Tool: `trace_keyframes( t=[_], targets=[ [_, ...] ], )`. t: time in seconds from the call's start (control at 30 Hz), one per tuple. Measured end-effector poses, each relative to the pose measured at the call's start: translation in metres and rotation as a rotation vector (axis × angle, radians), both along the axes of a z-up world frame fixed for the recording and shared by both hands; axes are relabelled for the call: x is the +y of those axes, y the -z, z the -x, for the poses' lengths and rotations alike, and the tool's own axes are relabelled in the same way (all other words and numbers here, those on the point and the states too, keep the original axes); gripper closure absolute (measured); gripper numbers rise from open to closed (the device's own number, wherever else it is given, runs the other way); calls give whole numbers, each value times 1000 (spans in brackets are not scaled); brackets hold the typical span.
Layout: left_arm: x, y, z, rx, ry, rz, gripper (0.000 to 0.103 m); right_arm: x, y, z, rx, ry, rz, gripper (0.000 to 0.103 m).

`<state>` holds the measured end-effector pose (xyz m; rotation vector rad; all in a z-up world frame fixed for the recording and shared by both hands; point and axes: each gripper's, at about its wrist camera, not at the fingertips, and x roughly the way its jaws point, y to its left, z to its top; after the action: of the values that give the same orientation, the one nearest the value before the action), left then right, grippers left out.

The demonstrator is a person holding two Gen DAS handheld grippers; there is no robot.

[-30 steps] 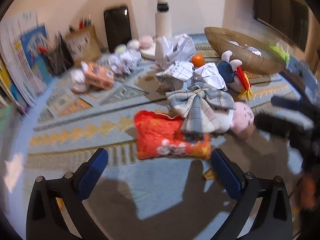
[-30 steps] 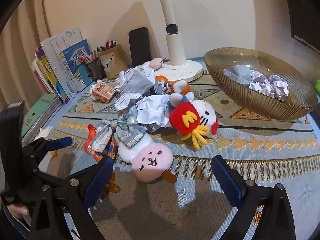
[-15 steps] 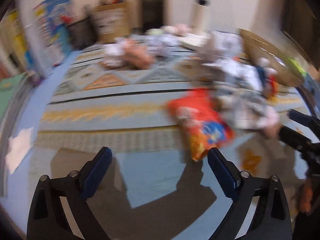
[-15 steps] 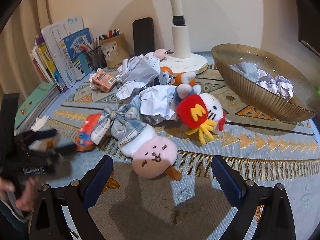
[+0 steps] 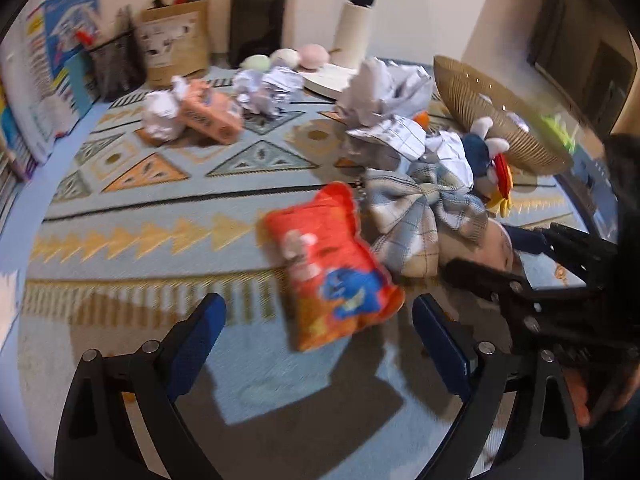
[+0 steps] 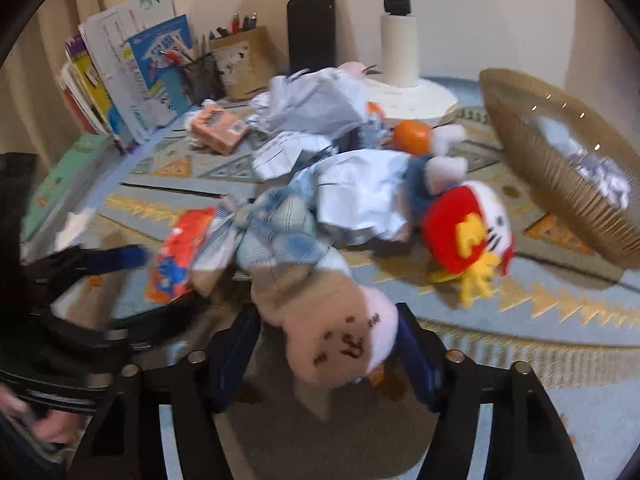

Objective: Organize objects
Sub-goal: 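Grasp the dango plush with the right tool while the left tool grasps the orange snack bag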

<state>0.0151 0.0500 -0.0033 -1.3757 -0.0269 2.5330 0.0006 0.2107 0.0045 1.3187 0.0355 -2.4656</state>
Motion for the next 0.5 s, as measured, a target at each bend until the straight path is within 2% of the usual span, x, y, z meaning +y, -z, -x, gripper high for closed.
trace_keyframes(
  t=[0.07, 0.13, 0.17, 0.2, 0.23, 0.27, 0.33, 0.43, 0.5],
  targets=[
    [1, 0, 6, -1, -6, -17, 20, 3, -2, -6, 3, 23, -3, 45],
    [-2, -1, 11, 2, -16, -22, 38, 13, -6, -18, -6, 51, 33, 46],
    [-4, -1, 12, 3, -6, -31, 43, 18, -8, -24, -11, 78, 32, 46],
    [-5, -2, 10, -3, 19, -65, 61, 24, -11, -32, -12, 114, 13, 46],
    [-8, -3, 8, -13, 30, -93, 62, 30, -15, -39, -7, 155, -17, 46],
    [-10, -5, 6, -6, 19, -85, 63, 38, -20, -47, 2, 213, -51, 46],
    [-15, -7, -2, 11, 8, -68, 64, 50, -26, -58, 10, 288, -51, 45],
    [-28, -11, -14, 11, -1, -79, 65, 69, -29, -72, -12, 381, 48, 45],
    [-35, -12, -22, 1, 14, -91, 65, 72, -21, -74, -66, 374, 139, 44]
  ],
)
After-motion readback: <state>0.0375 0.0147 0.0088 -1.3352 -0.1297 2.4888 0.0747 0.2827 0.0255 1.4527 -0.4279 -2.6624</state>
